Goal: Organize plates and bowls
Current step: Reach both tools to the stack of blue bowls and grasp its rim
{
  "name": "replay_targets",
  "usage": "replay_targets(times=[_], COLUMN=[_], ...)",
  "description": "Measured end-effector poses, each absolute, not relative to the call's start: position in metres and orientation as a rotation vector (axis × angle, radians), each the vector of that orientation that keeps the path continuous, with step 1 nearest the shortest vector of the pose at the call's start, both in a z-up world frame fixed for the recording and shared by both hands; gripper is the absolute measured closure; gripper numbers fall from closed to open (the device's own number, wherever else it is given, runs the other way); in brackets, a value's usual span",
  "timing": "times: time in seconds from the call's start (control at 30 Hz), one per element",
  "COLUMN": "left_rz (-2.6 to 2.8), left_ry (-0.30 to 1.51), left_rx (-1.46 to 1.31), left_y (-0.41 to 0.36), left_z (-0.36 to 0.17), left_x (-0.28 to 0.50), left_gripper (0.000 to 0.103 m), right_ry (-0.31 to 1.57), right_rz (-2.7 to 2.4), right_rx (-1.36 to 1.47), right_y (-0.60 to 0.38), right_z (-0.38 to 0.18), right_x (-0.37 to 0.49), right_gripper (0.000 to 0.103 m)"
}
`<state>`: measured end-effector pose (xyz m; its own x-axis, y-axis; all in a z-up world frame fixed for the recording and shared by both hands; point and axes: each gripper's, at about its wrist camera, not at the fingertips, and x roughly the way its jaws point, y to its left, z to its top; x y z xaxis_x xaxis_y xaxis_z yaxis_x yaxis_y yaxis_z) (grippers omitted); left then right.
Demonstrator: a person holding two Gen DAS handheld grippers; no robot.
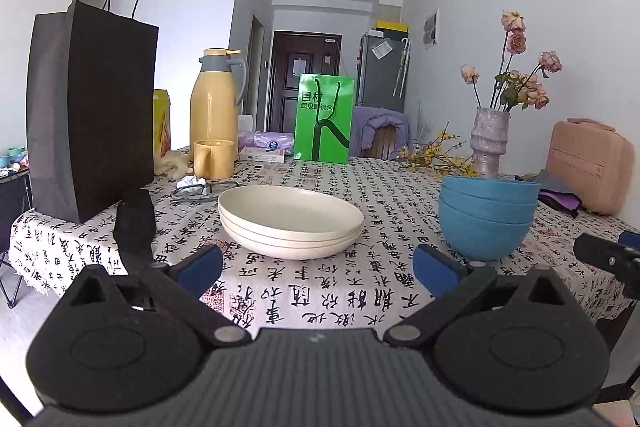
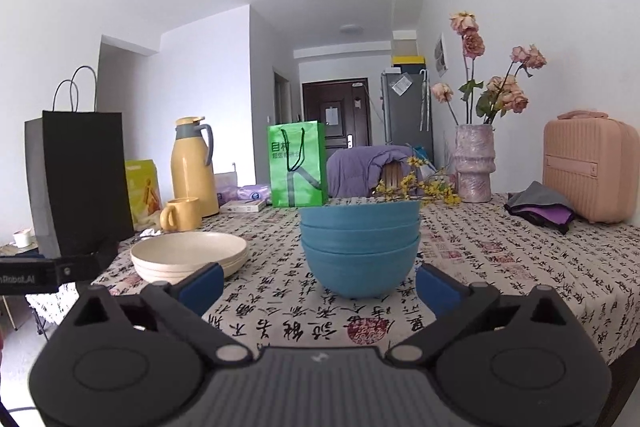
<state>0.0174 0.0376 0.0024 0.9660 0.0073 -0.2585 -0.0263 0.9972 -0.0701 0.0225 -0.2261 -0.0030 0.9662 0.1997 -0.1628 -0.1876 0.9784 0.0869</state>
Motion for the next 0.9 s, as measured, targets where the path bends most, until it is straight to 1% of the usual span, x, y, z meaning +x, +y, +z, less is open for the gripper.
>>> replay_targets(times=[0.23, 0.37, 0.53, 0.63, 0.8, 0.9], left_rz=[0.013, -0.033, -0.106, -0.166, -0.291, -0.36], left_ry=[0.274, 0.265, 0.273, 0.3, 0.401, 0.474], left_rx=[-0.06, -0.067, -0.064, -0.088, -0.158, -0.185], left_y=[0.033, 0.028, 0.013, 0.003, -0.022, -0.039], left_z=[0.005, 0.025, 0.049, 0.056, 0.061, 0.057], left_x=[0.037, 0.065, 0.114, 0.143, 0.197, 0.228], left_gripper=[0.0, 0.0, 0.0, 0.0, 0.0, 0.0], right_ry=[0.177, 0.178, 0.245, 0.277, 0.359, 0.429], right_rz=[0.192, 0.198, 0.2, 0.185, 0.208, 0.215], right_rx=[0.081, 0.087, 0.164, 0.211, 0.273, 0.305], right_y=[-0.232, -0.245, -0.276, -0.292, -0.31, -0.319], right_z=[0.003, 0.024, 0.052, 0.059, 0.055, 0.046], right_x=[0.041, 0.07, 0.122, 0.151, 0.203, 0.232], right_gripper=[0.001, 0.0, 0.001, 0.0, 0.001, 0.004])
